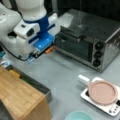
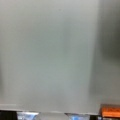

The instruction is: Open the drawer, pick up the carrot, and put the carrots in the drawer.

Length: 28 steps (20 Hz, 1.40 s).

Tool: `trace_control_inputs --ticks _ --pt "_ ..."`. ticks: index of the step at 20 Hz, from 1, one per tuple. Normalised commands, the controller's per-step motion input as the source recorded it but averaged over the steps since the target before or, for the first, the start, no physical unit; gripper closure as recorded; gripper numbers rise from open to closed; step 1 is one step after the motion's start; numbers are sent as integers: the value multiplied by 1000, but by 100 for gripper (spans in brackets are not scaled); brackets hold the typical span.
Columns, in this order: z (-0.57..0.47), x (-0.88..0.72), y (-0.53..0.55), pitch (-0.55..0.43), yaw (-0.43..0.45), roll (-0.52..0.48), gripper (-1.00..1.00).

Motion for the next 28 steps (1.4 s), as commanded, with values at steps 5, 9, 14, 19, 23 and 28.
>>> trace_control_inputs --ticks 5,9,14,19,23,28 --pt "-284 6 -91 -65 92 85 -100" --pt "-402 -26 -38 -53 44 8 -100" --pt "-338 -106 -64 -80 35 24 -100" --pt "-107 -147 -34 -154 -16 20 -100" --pt "-77 -234 27 -171 -35 30 -100" --pt "-172 -374 60 -204 -46 26 -100"
